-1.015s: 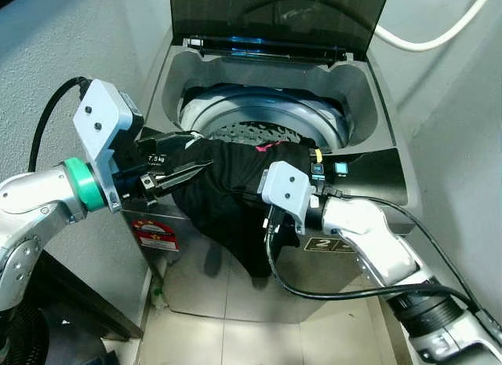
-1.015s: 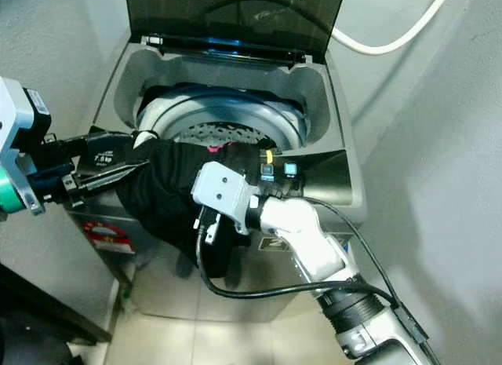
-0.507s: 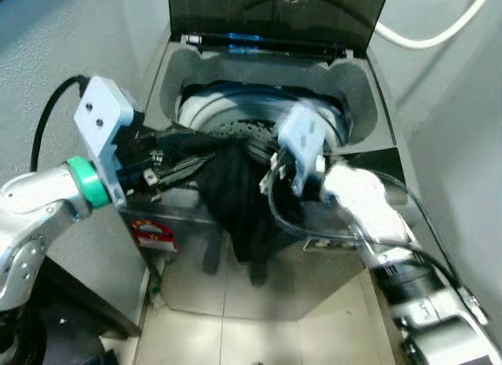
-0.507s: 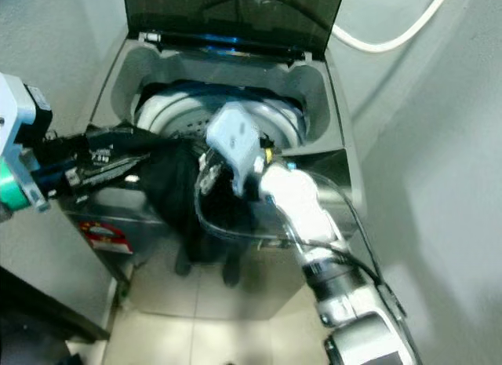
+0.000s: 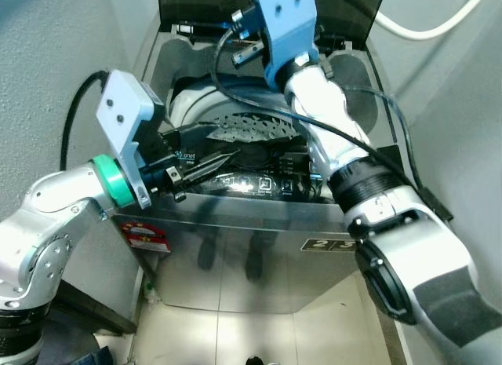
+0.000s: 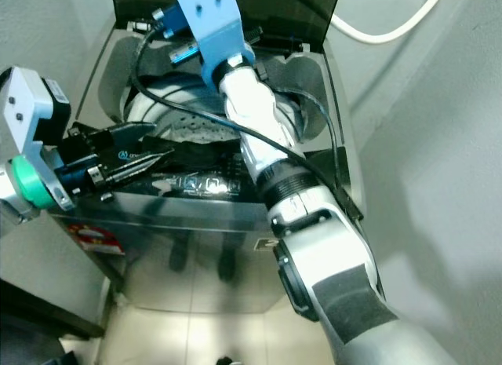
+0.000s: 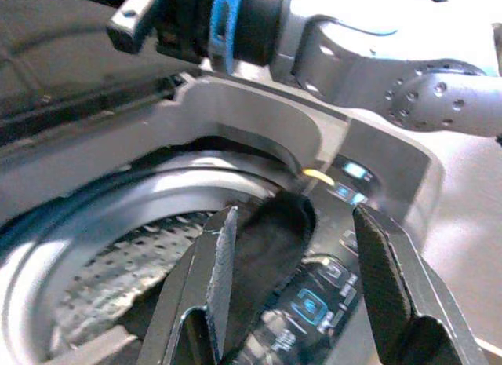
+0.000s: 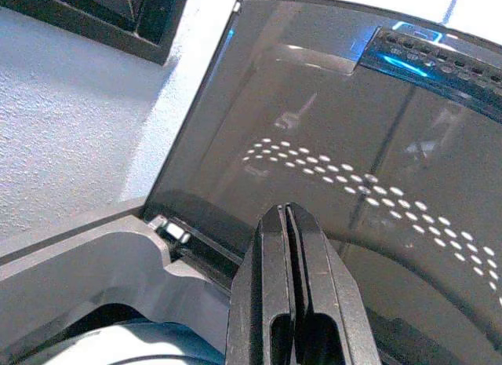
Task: Clothes washing
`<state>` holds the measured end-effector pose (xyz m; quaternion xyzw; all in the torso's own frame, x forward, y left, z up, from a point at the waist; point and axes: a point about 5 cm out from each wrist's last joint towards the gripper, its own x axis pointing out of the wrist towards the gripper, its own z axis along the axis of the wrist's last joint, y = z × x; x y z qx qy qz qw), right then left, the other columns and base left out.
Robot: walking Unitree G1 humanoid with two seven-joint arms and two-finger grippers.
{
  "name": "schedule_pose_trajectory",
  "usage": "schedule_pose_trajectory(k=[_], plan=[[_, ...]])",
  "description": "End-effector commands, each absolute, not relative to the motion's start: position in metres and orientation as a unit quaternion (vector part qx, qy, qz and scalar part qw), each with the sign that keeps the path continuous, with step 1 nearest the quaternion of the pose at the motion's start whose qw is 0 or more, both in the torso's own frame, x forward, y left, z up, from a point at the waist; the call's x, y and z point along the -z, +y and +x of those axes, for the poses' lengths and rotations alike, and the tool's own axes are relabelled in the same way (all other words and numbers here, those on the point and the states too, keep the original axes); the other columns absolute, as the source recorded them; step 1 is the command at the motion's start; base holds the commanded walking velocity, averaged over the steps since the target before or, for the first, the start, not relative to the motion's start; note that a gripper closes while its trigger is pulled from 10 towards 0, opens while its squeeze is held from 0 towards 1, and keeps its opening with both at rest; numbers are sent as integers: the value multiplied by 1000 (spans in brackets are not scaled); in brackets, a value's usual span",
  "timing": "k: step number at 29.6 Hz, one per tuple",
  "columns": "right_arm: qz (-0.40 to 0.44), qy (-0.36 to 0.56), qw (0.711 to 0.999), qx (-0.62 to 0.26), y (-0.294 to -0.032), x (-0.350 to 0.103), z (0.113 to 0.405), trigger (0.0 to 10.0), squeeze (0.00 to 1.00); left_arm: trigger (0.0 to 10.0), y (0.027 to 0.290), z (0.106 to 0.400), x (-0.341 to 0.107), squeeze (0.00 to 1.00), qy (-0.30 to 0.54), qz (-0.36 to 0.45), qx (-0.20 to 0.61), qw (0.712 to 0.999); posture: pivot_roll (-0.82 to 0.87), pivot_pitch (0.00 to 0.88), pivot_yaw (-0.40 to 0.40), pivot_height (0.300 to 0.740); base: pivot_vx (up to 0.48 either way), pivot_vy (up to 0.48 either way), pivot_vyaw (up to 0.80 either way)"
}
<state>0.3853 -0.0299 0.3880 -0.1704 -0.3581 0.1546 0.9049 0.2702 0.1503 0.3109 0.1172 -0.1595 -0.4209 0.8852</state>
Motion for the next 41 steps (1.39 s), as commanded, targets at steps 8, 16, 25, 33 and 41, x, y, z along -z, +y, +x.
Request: schedule_pose_trajectory(k=[8, 16, 25, 33, 41], plan=[[-399, -323, 858, 19, -82, -342, 409, 10000, 0, 10000, 155, 264, -318, 0, -167, 121, 427, 880, 66, 164, -15, 740, 0, 0, 0], [-282, -267, 918, -83, -94, -323, 411, 10000, 0, 10000, 150, 267, -318, 0, -167, 118, 435, 877, 68, 168, 3, 740, 0, 0, 0], [-171, -218, 897, -345, -86, -305, 390, 10000, 1000, 10000, 152, 267, -317, 0, -160, 117, 433, 880, 68, 172, 8, 740, 0, 0, 0], [-171, -171, 874, -421, -76, -288, 381, 10000, 1000, 10000, 151, 268, -315, 0, -158, 117, 434, 879, 62, 174, 8, 740, 0, 0, 0], [-241, -124, 837, -476, -72, -267, 376, 10000, 1000, 10000, 151, 268, -315, 0, -156, 118, 432, 881, 70, 178, 3, 740, 0, 0, 0]])
